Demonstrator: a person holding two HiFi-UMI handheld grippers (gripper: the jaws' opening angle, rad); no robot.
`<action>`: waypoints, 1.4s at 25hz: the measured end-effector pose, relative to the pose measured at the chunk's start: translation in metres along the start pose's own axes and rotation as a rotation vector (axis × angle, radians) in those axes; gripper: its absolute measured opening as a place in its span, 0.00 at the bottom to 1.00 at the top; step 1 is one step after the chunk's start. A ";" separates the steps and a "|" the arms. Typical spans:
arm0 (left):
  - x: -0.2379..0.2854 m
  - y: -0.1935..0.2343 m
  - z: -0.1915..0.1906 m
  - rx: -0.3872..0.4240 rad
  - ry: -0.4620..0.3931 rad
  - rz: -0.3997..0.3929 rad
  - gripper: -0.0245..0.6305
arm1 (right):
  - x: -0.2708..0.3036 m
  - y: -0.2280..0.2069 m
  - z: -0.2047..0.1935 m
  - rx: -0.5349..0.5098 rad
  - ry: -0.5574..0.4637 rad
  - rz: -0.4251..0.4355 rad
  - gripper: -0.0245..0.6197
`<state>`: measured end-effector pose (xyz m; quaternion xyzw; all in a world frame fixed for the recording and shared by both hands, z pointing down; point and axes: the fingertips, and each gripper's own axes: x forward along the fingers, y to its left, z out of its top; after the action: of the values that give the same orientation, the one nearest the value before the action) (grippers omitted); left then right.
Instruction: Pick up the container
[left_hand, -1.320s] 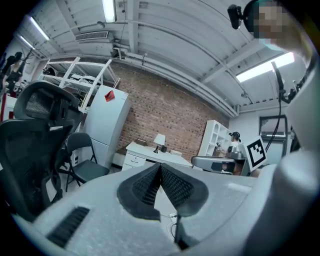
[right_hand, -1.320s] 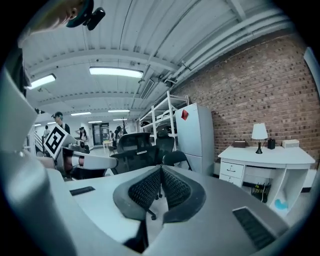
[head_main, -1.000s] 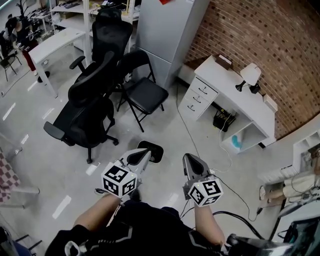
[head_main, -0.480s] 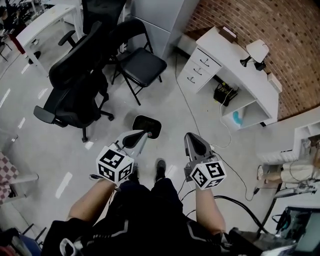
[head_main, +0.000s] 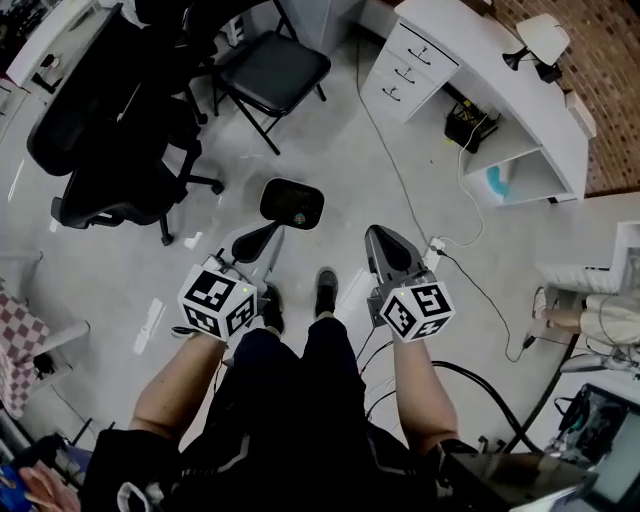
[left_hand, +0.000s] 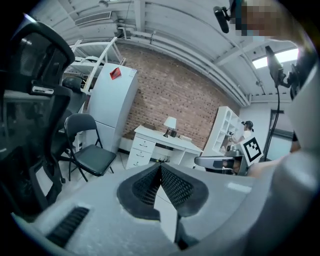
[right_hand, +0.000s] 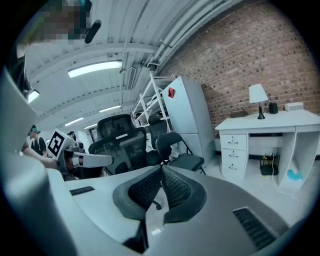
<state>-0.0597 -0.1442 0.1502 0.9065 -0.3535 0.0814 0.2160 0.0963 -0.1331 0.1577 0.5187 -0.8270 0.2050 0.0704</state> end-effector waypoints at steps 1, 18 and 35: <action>0.007 0.002 -0.006 -0.012 0.009 0.010 0.05 | 0.003 -0.008 -0.007 0.022 0.008 0.001 0.05; 0.129 0.036 -0.124 -0.090 0.116 0.058 0.05 | 0.086 -0.143 -0.148 0.090 0.175 -0.015 0.05; 0.210 0.096 -0.257 -0.097 0.197 0.050 0.05 | 0.153 -0.209 -0.294 0.132 0.264 -0.076 0.05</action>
<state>0.0318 -0.2194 0.4750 0.8735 -0.3567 0.1585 0.2911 0.1845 -0.2173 0.5304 0.5215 -0.7752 0.3225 0.1521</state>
